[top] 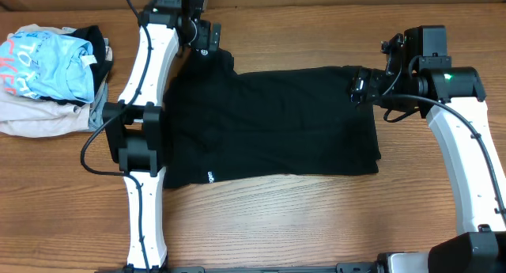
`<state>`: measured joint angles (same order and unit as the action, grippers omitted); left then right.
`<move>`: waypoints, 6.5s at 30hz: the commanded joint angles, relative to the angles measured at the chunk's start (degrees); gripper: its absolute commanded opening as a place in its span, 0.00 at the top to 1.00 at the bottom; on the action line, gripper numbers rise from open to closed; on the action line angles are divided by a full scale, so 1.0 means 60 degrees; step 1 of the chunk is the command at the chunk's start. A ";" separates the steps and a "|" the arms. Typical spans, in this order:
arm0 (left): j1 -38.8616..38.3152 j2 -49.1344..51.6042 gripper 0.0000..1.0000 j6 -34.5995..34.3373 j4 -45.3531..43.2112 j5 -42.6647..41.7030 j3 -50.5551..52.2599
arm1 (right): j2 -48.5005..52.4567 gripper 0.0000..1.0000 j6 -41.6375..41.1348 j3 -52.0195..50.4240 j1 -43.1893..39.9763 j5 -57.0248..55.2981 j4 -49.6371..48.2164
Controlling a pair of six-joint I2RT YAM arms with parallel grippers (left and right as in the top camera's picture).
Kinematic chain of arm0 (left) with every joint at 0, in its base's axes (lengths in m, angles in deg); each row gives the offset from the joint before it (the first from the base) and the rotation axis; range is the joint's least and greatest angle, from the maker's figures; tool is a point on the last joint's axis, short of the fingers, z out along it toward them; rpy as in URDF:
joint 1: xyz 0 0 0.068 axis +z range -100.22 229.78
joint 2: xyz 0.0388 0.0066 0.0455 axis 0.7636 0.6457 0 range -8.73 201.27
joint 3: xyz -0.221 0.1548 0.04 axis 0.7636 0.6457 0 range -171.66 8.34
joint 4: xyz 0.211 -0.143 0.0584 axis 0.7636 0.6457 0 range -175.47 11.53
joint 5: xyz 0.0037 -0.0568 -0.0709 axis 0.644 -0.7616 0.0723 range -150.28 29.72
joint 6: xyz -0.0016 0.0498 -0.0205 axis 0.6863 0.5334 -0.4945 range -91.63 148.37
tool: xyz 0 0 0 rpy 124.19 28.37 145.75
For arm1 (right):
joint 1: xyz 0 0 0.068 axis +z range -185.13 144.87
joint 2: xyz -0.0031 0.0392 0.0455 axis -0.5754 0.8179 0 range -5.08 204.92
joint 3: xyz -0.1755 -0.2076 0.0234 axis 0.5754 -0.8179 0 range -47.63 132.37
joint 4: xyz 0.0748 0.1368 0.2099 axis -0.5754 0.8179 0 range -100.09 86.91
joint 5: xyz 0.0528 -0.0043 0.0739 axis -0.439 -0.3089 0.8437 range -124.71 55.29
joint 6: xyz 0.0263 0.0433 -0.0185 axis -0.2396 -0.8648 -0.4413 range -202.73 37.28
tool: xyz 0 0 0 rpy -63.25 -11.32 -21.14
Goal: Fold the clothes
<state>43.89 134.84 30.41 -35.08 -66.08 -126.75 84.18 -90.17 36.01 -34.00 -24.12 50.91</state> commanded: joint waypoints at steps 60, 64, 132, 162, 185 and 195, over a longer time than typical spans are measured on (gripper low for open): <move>0.0026 0.1851 0.96 0.0069 -0.0357 -0.0273 -0.0481 | 0.0295 0.22 0.0040 0.0259 -0.0022 -0.1526 -0.1872; 0.0062 0.1402 0.96 -0.0299 0.0317 0.0091 -0.0721 | 0.1049 0.26 0.0036 0.0259 -0.0022 -0.1537 -0.2856; 0.0237 -0.2495 0.96 -0.0801 0.7151 0.0237 -0.1887 | 0.2448 0.96 0.0532 0.1909 -0.1089 0.0251 0.0790; 0.0178 -0.6091 0.96 -0.2266 0.6295 0.1282 0.6430 | 0.0674 0.96 -0.0044 -0.0951 -0.1275 0.0219 0.1807; 0.0186 -0.6164 0.00 -0.2055 0.4524 0.1297 0.8983 | 0.0878 0.07 -0.0047 -0.3322 -0.1552 0.0299 -0.1399; 0.0186 -0.6397 0.00 -0.2055 0.4951 0.1275 0.4714 | 0.1723 0.10 0.0076 -0.4200 -0.1384 0.0280 -0.2798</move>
<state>44.90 99.26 16.93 -5.70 -58.50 -90.99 92.83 -90.39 13.03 -42.53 -22.81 35.87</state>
